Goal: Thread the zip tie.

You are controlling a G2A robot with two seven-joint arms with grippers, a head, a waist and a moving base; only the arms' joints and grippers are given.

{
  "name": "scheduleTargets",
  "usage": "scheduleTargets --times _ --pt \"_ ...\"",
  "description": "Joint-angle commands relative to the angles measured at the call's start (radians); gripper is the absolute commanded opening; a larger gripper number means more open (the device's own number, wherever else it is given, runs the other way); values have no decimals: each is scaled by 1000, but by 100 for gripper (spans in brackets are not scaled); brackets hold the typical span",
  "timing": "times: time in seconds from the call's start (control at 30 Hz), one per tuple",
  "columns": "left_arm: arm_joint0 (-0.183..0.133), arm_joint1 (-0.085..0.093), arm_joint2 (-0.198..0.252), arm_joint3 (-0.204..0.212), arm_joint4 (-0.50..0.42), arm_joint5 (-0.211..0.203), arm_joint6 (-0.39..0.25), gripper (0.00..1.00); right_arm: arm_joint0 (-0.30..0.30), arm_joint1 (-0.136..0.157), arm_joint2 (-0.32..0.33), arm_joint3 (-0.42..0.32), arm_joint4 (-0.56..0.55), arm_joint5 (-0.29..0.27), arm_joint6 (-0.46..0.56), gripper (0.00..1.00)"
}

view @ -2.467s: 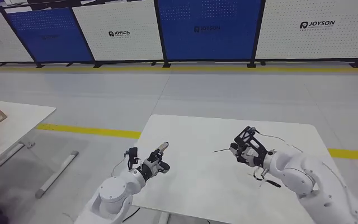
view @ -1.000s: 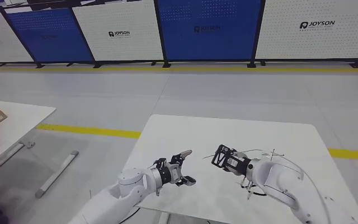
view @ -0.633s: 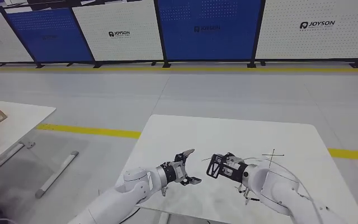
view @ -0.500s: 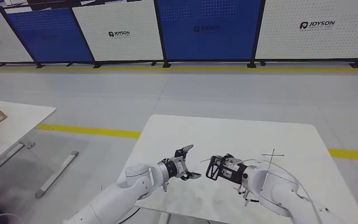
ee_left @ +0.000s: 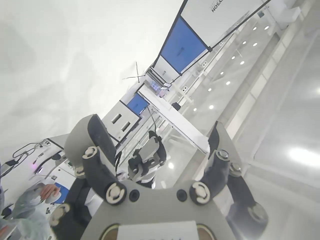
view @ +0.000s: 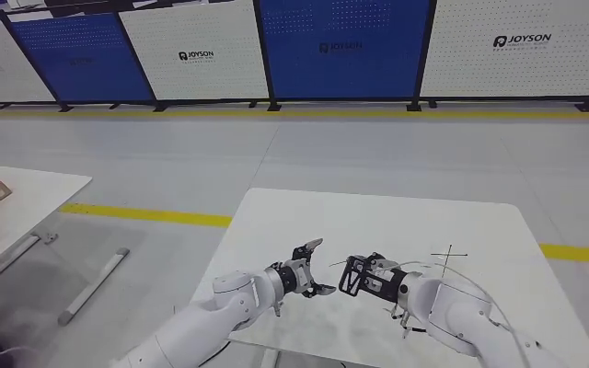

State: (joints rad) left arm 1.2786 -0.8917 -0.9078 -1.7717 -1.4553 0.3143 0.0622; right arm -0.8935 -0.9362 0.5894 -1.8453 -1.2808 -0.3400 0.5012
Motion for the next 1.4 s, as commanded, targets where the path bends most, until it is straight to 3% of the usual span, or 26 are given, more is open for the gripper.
scheduleTargets --times 0.0,0.07,0.1,0.17,0.27,0.37,0.47,0.5,0.6,0.7,0.8,1.07,1.1,1.13,1.17,1.2,1.27,1.37 --pt "-15 -9 13 10 -12 -6 10 100 0 0 0 0 0 0 0 0" --pt "-32 -18 24 25 -27 6 17 65 0 0 0 0 0 0 0 0" --pt "-39 -21 27 31 -29 6 20 52 0 0 0 0 0 0 0 0" --pt "-48 -28 35 43 -29 7 23 42 0 0 0 0 0 0 0 0" --pt "-57 -35 40 53 -25 12 21 33 0 0 0 0 0 0 0 0" --pt "-60 -40 41 60 -22 18 14 30 0 0 0 0 0 0 0 0" --pt "-61 -44 40 62 -17 25 11 30 0 0 0 0 0 0 0 0" --pt "-60 -45 40 62 -13 23 12 35 0 0 0 0 0 0 0 0" --pt "-59 -50 42 65 -6 24 11 30 0 0 0 0 0 0 0 0" --pt "-60 -54 44 67 0 26 8 21 0 0 0 0 0 0 0 0" --pt "-59 -57 45 66 5 26 4 0 0 0 0 0 0 0 0 0" --pt "-50 -57 46 58 27 26 -8 0 -11 -1 4 3 -3 5 -13 0" --pt "-48 -57 46 57 31 26 -10 0 -17 -2 10 6 -6 3 -18 18" --pt "-47 -57 46 56 34 26 -11 0 -21 -3 16 6 -3 3 -23 47" --pt "-46 -57 45 56 38 26 -11 0 -25 -3 22 7 0 2 -28 66" --pt "-45 -57 44 55 44 26 -10 0 -31 -4 31 7 5 0 -37 100" --pt "-43 -57 39 54 59 23 -1 0 -41 -2 45 8 11 0 -52 100" --pt "-34 -58 39 54 123 -16 18 0 -67 3 84 15 37 0 -93 100"
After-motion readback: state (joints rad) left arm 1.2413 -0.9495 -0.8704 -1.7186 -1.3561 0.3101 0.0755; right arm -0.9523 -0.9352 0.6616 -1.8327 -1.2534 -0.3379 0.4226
